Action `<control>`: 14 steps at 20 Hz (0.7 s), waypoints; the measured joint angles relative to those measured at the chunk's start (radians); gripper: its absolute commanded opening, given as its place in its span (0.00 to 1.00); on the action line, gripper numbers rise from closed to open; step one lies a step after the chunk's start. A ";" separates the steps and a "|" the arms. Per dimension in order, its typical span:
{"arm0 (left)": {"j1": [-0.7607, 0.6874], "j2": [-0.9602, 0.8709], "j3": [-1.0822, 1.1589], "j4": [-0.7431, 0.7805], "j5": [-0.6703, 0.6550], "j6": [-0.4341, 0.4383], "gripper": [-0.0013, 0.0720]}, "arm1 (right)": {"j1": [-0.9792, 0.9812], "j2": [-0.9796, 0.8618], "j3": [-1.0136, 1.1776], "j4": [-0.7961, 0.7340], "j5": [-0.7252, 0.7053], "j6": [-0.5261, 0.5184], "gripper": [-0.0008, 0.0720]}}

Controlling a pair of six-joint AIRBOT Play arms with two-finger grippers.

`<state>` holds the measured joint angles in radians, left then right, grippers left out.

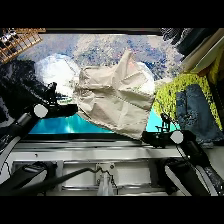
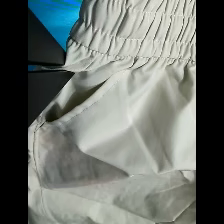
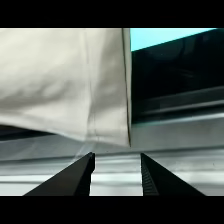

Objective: Fold the clothes and pants, and hang the long-sleeved shirts on hangers.

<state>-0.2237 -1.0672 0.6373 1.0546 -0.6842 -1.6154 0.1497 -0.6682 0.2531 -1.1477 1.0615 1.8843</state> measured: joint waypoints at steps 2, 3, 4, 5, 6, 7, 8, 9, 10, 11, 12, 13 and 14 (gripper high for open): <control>0.000 0.000 0.000 0.000 0.000 0.000 0.04 | 0.000 -0.039 0.000 0.008 -0.031 -0.020 0.52; 0.000 0.000 0.000 0.000 0.000 0.000 0.04 | 0.000 -0.054 0.000 0.017 -0.048 -0.028 0.52; 0.000 0.000 0.000 0.000 0.000 0.000 0.04 | 0.000 -0.066 0.000 0.023 -0.061 -0.031 0.52; 0.000 0.000 0.000 0.000 0.000 0.000 0.04 | 0.000 -0.078 0.001 0.029 -0.074 -0.035 0.52; 0.000 0.000 0.000 0.000 0.000 0.000 0.04 | 0.000 -0.090 0.001 0.034 -0.089 -0.044 0.52; 0.000 0.000 0.000 0.000 0.000 0.000 0.04 | 0.000 -0.101 0.001 0.047 -0.103 -0.056 0.51; 0.000 0.000 0.000 0.000 0.000 0.000 0.04 | 0.000 -0.114 0.001 0.066 -0.124 -0.071 0.49; 0.000 0.000 0.000 0.000 0.000 0.000 0.04 | 0.000 -0.127 0.001 0.089 -0.139 -0.089 0.38; 0.000 0.000 0.000 0.000 0.000 0.000 0.04 | 0.000 -0.138 0.000 0.110 -0.158 -0.108 0.20; 0.000 0.000 0.000 0.000 0.000 0.000 0.04 | 0.000 -0.146 -0.002 0.126 -0.177 -0.127 0.03; 0.000 0.000 0.000 0.000 0.000 0.000 0.04 | 0.000 -0.152 -0.003 0.149 -0.191 -0.142 0.03; 0.000 0.000 0.000 0.000 0.003 0.000 0.04 | 0.000 -0.154 -0.002 0.164 -0.201 -0.160 0.03; 0.001 0.000 0.000 0.002 0.008 0.000 0.03 | 0.000 -0.158 0.003 0.182 -0.208 -0.174 0.03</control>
<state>-0.2230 -1.0668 0.6373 1.0561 -0.6762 -1.6154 0.1497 -0.8257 0.2562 -0.9661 0.8536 1.7103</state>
